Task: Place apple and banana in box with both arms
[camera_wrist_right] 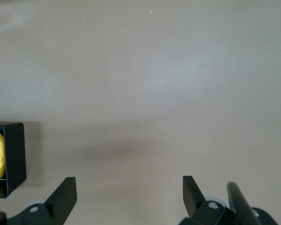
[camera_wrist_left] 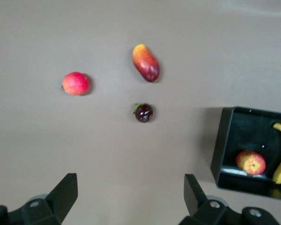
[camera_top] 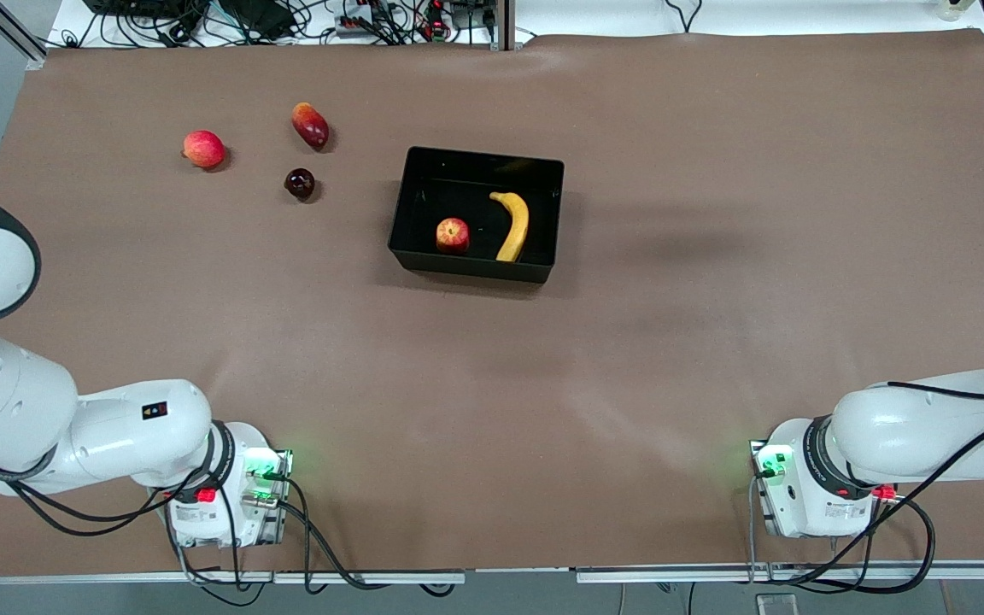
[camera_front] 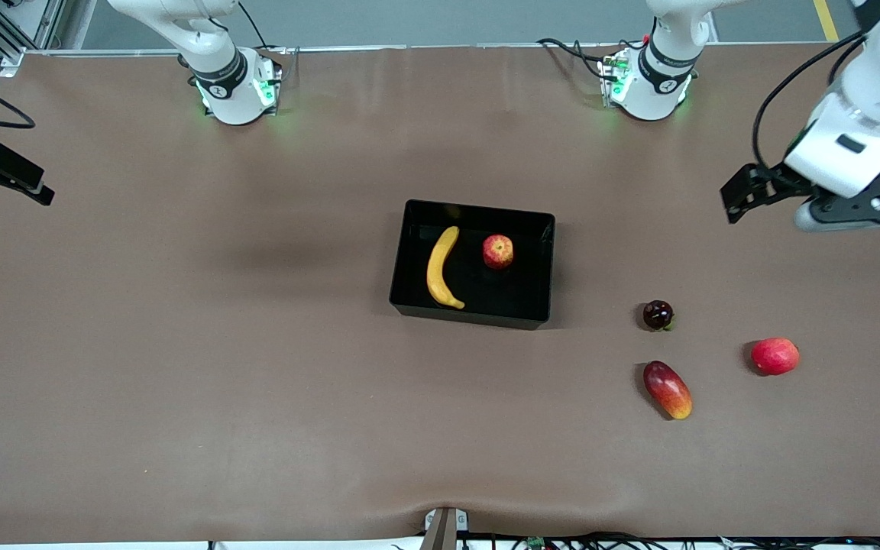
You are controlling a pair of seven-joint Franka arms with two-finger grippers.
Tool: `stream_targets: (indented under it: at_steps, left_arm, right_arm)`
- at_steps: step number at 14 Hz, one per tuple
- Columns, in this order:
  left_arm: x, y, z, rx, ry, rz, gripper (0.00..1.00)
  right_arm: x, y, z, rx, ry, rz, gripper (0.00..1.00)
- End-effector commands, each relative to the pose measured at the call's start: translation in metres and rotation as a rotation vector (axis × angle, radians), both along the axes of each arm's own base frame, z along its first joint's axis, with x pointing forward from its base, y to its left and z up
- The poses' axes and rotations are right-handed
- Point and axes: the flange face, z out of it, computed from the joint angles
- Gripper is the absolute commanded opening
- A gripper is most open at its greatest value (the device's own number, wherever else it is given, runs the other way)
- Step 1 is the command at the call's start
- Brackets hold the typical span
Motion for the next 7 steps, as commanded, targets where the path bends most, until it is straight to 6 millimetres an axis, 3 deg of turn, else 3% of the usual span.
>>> stream_targets:
  at_steps: [1,7]
  left_arm:
    - [-0.023,0.009,0.011,-0.007,0.04,-0.003,1.0]
    - [-0.04,0.057,0.017,-0.073,0.057,-0.044,1.0]
  right_arm:
    - [-0.001,-0.001,0.003,0.011,-0.002,-0.003,1.0]
    - [-0.001,0.0,0.003,0.01,-0.001,-0.001,1.0]
